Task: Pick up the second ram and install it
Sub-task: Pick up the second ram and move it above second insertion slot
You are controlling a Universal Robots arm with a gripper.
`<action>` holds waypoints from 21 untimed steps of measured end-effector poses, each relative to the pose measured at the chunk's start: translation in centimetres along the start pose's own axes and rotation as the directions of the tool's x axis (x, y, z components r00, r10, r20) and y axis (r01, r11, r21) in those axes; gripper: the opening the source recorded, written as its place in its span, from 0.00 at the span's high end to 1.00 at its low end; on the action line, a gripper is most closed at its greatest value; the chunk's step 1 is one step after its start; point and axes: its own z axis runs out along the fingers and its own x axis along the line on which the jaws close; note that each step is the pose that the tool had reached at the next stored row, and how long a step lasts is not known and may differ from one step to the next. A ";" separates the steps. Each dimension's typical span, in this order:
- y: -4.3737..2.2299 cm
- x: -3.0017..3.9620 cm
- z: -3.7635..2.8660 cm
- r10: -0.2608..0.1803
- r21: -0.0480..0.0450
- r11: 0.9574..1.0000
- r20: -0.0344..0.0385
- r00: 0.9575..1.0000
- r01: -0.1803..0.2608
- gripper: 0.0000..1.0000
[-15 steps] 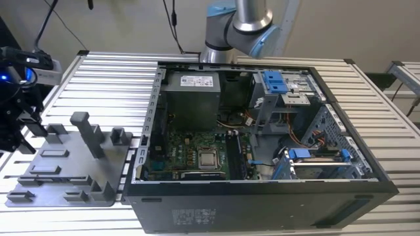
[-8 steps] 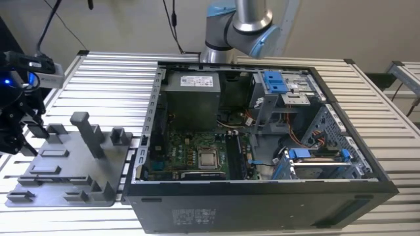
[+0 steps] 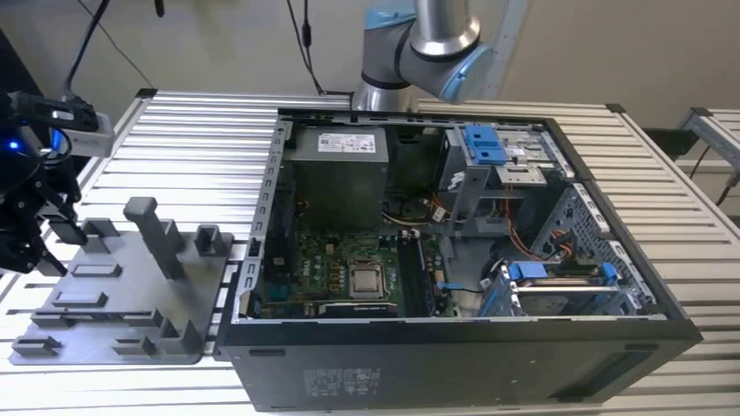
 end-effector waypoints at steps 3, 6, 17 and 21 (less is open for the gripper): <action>0.00 0.00 0.13 0.000 0.000 1.000 0.000 1.000 0.000 0.52; -0.01 0.01 0.30 0.000 0.000 1.000 -0.001 1.000 0.000 0.52; -0.01 0.03 0.96 0.000 0.000 1.000 -0.001 1.000 0.000 0.52; -0.02 0.04 1.36 0.000 0.000 1.000 -0.001 1.000 0.000 0.52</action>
